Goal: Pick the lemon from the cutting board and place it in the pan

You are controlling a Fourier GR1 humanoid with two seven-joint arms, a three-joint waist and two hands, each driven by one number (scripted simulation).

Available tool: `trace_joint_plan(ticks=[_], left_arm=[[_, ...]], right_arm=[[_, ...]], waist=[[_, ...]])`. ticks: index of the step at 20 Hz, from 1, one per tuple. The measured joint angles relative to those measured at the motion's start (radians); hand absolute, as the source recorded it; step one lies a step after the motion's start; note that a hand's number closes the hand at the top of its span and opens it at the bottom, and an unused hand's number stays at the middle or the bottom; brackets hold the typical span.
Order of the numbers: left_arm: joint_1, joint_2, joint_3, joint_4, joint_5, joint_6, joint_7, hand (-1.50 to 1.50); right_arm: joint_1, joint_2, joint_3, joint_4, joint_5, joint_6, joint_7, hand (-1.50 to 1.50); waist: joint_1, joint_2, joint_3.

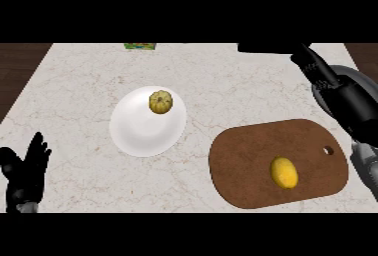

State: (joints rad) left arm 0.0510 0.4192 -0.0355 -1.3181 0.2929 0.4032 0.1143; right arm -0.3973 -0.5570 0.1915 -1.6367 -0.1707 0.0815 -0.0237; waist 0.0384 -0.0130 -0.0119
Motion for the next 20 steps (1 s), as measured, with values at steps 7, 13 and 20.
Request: trace_joint_plan(ticks=[7, 13, 20], left_arm=[[-0.136, 0.003, -0.040, -0.121, -0.024, -0.069, -0.083, 0.00], [-0.195, 0.003, -0.061, -0.159, -0.023, -0.114, -0.093, 0.00], [-0.246, -0.006, -0.063, -0.140, -0.034, -0.146, -0.091, 0.00]], right_arm=[[0.139, 0.034, 0.043, 0.153, -0.122, 0.210, -0.136, 1.50], [0.334, -0.024, -0.074, 0.232, 0.015, 0.096, -0.450, -1.50], [0.472, -0.236, -0.254, 0.223, 0.041, 0.160, -0.622, -1.50]], waist=[[-0.039, 0.020, 0.014], [-0.078, 0.013, 0.016], [-0.066, 0.011, 0.012]])
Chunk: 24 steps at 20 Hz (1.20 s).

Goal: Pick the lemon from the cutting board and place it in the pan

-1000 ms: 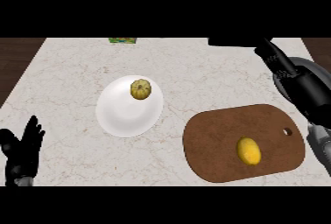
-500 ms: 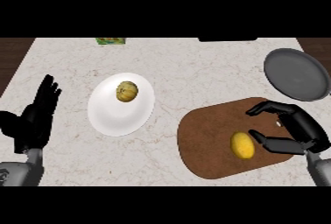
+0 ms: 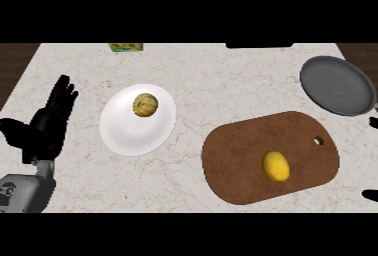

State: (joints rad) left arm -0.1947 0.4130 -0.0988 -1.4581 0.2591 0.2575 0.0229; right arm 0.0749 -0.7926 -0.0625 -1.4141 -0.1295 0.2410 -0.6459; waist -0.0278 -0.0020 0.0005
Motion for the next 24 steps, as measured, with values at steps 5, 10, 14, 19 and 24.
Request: trace_joint_plan(ticks=[5, 10, 14, 19, 24], left_arm=[[-0.021, -0.016, -0.004, 0.027, -0.013, -0.009, -0.013, 0.00], [-0.033, -0.015, 0.010, 0.022, -0.015, -0.030, 0.011, 0.00], [-0.032, -0.046, 0.000, 0.009, -0.045, -0.013, 0.017, 0.00], [-0.026, -0.062, 0.017, -0.004, -0.062, -0.034, 0.023, 0.00], [-0.043, -0.080, 0.032, 0.031, -0.077, -0.051, 0.013, 0.00]], right_arm=[[0.013, -0.165, -0.037, -0.096, 0.058, 0.060, 0.098, -1.50], [-0.017, -0.234, -0.078, -0.237, 0.034, 0.119, 0.294, -1.50], [-0.066, -0.223, -0.074, -0.352, 0.053, 0.118, 0.445, -1.50], [-0.124, -0.174, -0.058, -0.433, 0.046, 0.178, 0.579, -1.50], [-0.158, -0.096, 0.018, -0.492, 0.055, 0.218, 0.650, -1.50]], waist=[[0.006, 0.000, -0.002], [0.016, -0.001, -0.002], [0.023, 0.000, -0.002], [0.027, 0.001, -0.001], [0.029, 0.002, -0.001]])
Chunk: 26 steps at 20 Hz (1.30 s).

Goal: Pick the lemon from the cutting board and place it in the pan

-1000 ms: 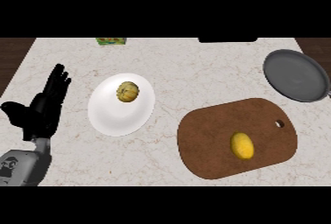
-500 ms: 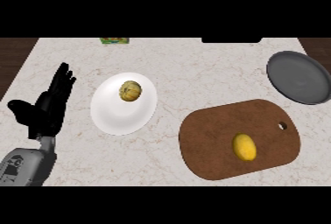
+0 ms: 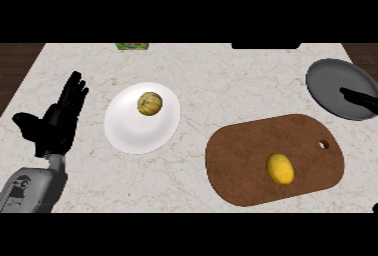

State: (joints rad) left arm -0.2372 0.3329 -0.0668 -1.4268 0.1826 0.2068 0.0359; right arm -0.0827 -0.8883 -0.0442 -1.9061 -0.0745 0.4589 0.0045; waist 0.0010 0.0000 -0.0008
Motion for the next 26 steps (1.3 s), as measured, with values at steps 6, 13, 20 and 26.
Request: trace_joint_plan(ticks=[6, 13, 20, 26], left_arm=[[0.028, -0.015, 0.007, -0.049, -0.027, -0.006, 0.026, 0.00], [0.020, -0.037, 0.035, -0.040, -0.057, -0.024, 0.024, 0.00], [0.004, -0.052, 0.063, -0.042, -0.074, -0.045, 0.042, 0.00], [0.007, -0.076, 0.076, -0.022, -0.095, -0.062, 0.021, 0.00]], right_arm=[[0.019, 0.089, 0.059, -0.098, 0.084, 0.010, 0.134, -1.50], [0.035, 0.177, 0.066, -0.084, 0.205, 0.042, 0.183, -1.50], [-0.004, 0.249, 0.102, 0.032, 0.345, 0.074, 0.162, -1.50], [-0.039, 0.294, 0.125, 0.129, 0.416, 0.130, 0.099, -1.50]], waist=[[0.000, -0.001, 0.000], [-0.002, 0.000, 0.001], [0.000, 0.000, 0.001], [0.000, 0.001, 0.001]])
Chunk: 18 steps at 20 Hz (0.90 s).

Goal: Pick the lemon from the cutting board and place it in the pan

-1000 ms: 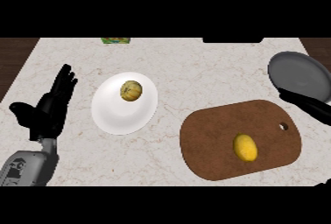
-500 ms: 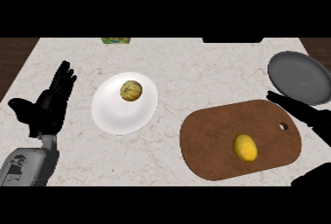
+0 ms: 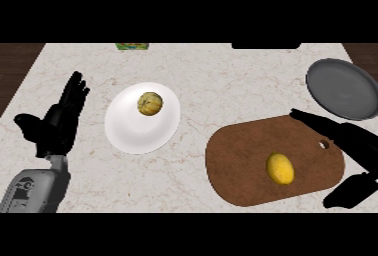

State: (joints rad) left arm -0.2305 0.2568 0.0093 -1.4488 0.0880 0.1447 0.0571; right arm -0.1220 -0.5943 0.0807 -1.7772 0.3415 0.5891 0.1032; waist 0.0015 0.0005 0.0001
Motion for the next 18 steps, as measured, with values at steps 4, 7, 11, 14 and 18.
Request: trace_joint_plan(ticks=[4, 7, 11, 14, 18], left_arm=[[-0.004, 0.009, 0.031, 0.013, 0.002, -0.030, -0.004, 0.00], [0.007, -0.007, 0.025, -0.023, -0.014, -0.023, 0.016, 0.00], [-0.016, -0.004, 0.048, -0.002, -0.009, -0.045, 0.023, 0.00], [-0.017, -0.013, 0.048, 0.005, -0.022, -0.040, 0.015, 0.00], [-0.013, -0.023, 0.048, 0.007, -0.033, -0.049, 0.008, 0.00]], right_arm=[[0.014, 0.025, 0.012, -0.006, 0.055, 0.027, -0.025, -1.50], [-0.001, 0.058, 0.037, 0.004, 0.107, 0.037, -0.015, -1.50], [-0.009, 0.082, 0.058, 0.003, 0.172, 0.052, 0.001, -1.50], [-0.022, 0.086, 0.098, 0.028, 0.255, 0.040, 0.008, -1.50], [-0.027, 0.094, 0.117, 0.047, 0.326, 0.052, 0.017, -1.50]], waist=[[-0.002, 0.000, 0.000], [0.000, -0.001, 0.000], [-0.001, -0.001, 0.000], [0.000, 0.000, 0.000], [-0.001, 0.000, 0.000]])
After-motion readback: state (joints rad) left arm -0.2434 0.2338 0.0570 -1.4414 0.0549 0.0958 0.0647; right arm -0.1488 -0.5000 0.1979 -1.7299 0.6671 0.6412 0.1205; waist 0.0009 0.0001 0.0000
